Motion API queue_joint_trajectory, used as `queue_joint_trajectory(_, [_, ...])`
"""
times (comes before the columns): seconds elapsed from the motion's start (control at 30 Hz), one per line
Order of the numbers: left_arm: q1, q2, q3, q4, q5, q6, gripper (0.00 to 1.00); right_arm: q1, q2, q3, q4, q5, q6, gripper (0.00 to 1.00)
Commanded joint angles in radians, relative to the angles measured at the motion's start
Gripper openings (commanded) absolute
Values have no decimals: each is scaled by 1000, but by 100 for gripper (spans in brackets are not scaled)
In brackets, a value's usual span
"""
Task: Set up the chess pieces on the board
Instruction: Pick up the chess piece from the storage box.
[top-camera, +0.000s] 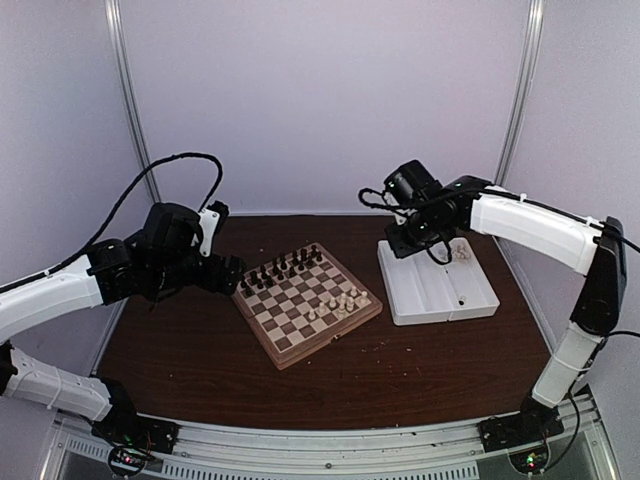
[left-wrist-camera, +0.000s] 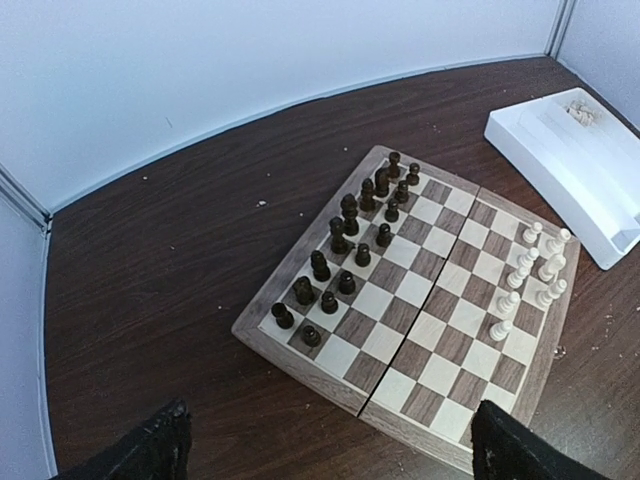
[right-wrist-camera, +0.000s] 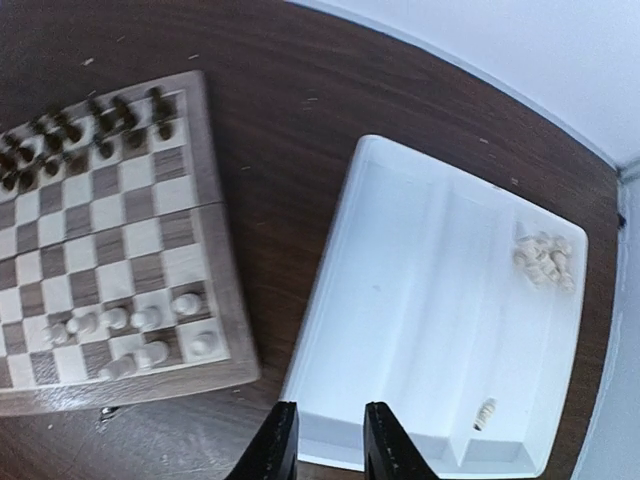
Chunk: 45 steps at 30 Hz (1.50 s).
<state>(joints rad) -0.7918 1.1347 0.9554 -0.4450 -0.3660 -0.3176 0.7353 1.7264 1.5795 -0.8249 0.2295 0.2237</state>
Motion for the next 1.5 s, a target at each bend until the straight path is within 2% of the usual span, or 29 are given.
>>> queue_joint_trajectory(0.0, [2,-10,26,10,66,28,98,-152,-81,-118,28,30,50,25])
queue_joint_trajectory(0.1, [2,2,43,11,104,36,98,-270,-106,-210,86,-49,21,25])
queue_joint_trajectory(0.23, [2,18,65,4,138,43,98,-403,-50,-214,109,-114,-18,25])
queue_joint_trajectory(0.4, [2,35,97,-17,159,41,98,-482,29,-190,200,-126,-66,40])
queue_joint_trajectory(0.6, [2,55,136,-41,173,48,98,-597,189,-75,222,-257,-82,35])
queue_joint_trajectory(0.73, [2,64,146,-47,185,48,98,-619,290,8,203,-298,-107,32])
queue_joint_trajectory(0.97, [2,97,179,-46,231,51,98,-630,378,53,222,-238,-118,37])
queue_joint_trajectory(1.17, [2,150,275,-65,272,44,97,-649,464,127,210,-303,-133,38])
queue_joint_trajectory(1.37, [2,148,296,-98,250,36,97,-655,506,177,184,-321,-129,29])
queue_joint_trajectory(1.47, [2,135,281,-95,243,31,97,-658,513,184,175,-334,-131,30])
